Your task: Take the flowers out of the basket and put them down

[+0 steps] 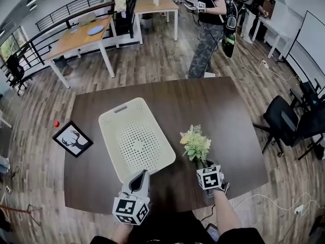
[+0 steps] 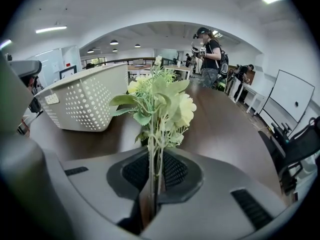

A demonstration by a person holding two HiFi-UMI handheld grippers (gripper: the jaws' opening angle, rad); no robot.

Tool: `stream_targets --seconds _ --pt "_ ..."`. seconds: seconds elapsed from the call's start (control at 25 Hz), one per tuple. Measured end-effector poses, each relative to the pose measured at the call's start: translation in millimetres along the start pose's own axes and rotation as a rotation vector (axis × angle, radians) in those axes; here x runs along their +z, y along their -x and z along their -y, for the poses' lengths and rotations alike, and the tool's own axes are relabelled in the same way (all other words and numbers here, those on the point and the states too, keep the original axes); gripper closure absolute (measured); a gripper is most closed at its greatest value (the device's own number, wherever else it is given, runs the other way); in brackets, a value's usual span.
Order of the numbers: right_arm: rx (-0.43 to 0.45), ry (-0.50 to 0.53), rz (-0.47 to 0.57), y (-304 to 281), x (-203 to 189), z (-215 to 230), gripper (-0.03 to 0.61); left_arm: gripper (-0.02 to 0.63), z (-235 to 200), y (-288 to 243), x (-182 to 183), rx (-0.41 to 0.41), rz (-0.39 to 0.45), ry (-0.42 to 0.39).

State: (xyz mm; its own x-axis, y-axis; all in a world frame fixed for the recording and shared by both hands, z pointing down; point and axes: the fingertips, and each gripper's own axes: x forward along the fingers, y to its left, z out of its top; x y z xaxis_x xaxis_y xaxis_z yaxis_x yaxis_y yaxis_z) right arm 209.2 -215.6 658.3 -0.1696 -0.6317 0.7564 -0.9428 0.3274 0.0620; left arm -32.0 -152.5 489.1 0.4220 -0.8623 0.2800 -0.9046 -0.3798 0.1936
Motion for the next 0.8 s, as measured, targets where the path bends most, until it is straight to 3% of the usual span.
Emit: stream_targets --seconds 0.4,0.8 --pt "-0.015 0.031 -0.017 -3 -7 1 0.517 0.609 1 -1 -2 0.004 -0.006 0.010" --pt "0.044 0.029 -0.043 -10 -15 -13 0.475 0.611 -7 -1 -6 0.022 -0.005 0.024"
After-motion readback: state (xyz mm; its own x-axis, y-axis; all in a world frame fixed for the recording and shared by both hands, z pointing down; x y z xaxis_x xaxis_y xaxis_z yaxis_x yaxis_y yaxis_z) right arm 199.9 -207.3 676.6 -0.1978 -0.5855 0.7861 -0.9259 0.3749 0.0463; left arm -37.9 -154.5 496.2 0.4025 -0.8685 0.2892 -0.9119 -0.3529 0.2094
